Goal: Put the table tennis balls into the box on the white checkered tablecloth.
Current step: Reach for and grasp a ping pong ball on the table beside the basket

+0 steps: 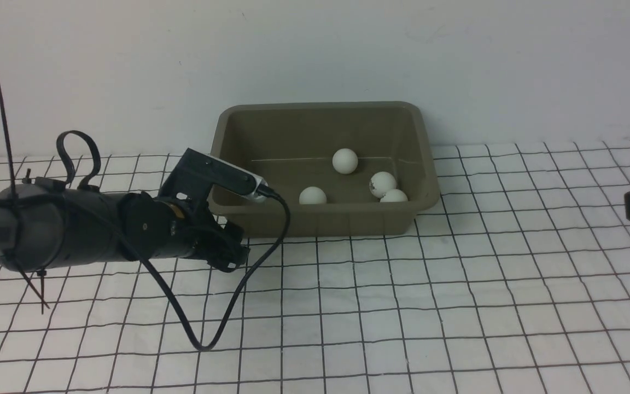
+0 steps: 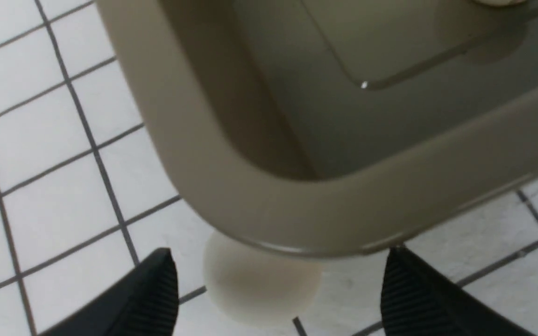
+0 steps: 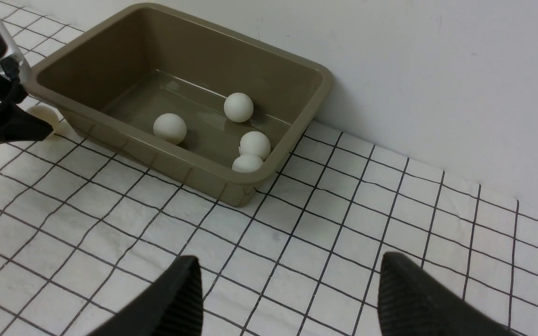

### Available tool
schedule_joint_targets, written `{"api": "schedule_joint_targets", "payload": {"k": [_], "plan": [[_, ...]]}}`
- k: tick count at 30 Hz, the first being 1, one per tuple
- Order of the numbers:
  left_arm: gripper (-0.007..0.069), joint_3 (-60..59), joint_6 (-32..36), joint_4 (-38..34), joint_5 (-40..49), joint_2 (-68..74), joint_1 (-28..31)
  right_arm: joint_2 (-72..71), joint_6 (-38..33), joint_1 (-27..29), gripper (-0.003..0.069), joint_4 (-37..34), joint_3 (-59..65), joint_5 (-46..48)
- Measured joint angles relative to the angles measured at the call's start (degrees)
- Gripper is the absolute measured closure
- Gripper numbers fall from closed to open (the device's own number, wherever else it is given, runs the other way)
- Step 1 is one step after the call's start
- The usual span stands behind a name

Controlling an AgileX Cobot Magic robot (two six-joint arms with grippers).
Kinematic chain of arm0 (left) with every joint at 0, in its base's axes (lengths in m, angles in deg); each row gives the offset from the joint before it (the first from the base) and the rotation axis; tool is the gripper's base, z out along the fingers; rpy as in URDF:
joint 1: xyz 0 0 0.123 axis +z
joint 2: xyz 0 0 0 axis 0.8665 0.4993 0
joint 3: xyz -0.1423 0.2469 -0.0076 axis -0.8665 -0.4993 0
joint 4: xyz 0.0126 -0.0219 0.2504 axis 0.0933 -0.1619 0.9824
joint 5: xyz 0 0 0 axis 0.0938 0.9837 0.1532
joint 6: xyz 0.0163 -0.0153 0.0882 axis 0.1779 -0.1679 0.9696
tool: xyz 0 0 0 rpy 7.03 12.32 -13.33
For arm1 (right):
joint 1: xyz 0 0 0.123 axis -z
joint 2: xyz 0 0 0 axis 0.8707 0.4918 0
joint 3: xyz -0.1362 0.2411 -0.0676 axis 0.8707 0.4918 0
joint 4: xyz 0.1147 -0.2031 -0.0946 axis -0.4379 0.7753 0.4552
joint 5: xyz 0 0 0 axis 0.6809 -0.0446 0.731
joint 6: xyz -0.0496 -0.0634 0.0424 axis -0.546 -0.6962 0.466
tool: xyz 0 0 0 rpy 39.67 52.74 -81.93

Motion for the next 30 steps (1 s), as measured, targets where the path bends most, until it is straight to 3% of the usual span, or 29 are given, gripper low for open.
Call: {"api": "schedule_joint_targets", "payload": {"k": [30], "plan": [[0.0103,0.0,0.2,0.0,-5.6,2.5,0.4,0.0,-0.2,0.0,0.0198,-0.7,0.0,0.2]]}}
